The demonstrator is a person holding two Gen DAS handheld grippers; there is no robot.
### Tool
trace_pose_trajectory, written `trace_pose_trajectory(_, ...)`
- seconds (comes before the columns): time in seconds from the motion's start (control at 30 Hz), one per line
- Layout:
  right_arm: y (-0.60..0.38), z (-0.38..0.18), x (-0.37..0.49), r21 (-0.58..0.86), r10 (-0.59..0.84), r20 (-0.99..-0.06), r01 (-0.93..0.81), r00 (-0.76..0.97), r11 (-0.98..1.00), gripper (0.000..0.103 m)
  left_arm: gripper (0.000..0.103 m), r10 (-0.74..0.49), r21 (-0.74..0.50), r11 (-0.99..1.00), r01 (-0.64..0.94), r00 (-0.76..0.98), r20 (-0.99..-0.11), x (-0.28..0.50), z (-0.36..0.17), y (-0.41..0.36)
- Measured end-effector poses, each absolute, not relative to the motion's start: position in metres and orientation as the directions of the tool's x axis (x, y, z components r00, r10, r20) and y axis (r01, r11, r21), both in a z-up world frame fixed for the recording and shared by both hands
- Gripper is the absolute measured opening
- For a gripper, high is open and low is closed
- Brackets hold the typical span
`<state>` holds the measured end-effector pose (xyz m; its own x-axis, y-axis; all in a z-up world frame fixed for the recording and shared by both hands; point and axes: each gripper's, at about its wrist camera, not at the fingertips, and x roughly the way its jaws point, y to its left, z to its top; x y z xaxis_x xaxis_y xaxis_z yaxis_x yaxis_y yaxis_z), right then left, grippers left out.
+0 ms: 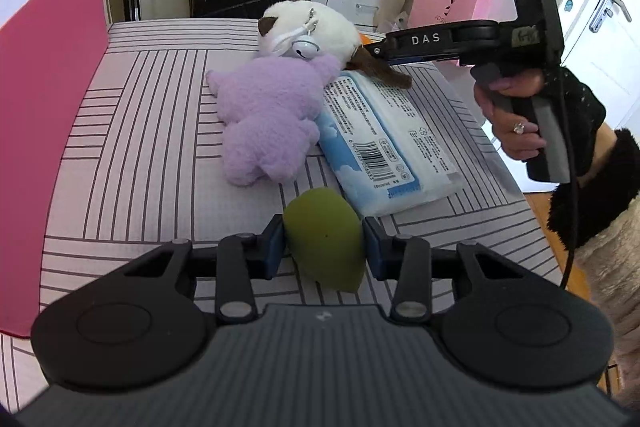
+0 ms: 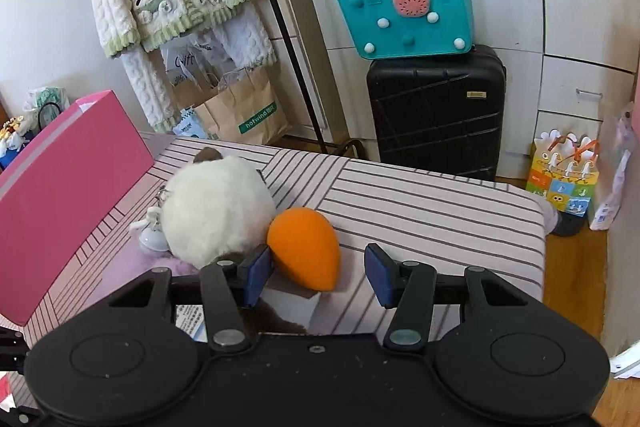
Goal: Organize soft objects
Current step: 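Grasp the green sponge with the left gripper while the right grasps the orange sponge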
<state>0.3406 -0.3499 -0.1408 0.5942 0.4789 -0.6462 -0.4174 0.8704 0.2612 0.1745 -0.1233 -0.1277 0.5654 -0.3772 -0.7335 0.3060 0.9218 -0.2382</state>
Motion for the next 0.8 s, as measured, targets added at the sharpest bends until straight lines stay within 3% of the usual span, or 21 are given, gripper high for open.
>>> trace_pose_trajectory(0.03,-0.348,-0.141,0.34,0.264,0.49,-0.642,-0.431,0.589,0.863,0.041,0.039,-0.377,-0.241,0.922,0.303,0.558,-0.739,0.176,-0.127,-0.123)
trace_pose_trajectory(0.07,-0.347,-0.139,0.339,0.265,0.497,-0.636,-0.437,0.591,0.859,0.039,0.039,-0.376,-0.243,0.922,0.301,0.55,-0.746,0.178,-0.126,-0.124)
trace_pose_trajectory(0.43,-0.346,-0.111,0.31,0.116,0.356,-0.625,-0.369,0.694,0.922,0.039,0.038,-0.373,-0.257,0.922,0.289,0.49,-0.788,0.191,-0.122,-0.124)
trace_pose_trajectory(0.8,-0.327,-0.083,0.248,0.141,0.38,-0.67,-0.393,0.638,0.909,0.04,0.038,-0.385,-0.271,0.917,0.294,0.467,-0.796,0.18,-0.122,-0.117)
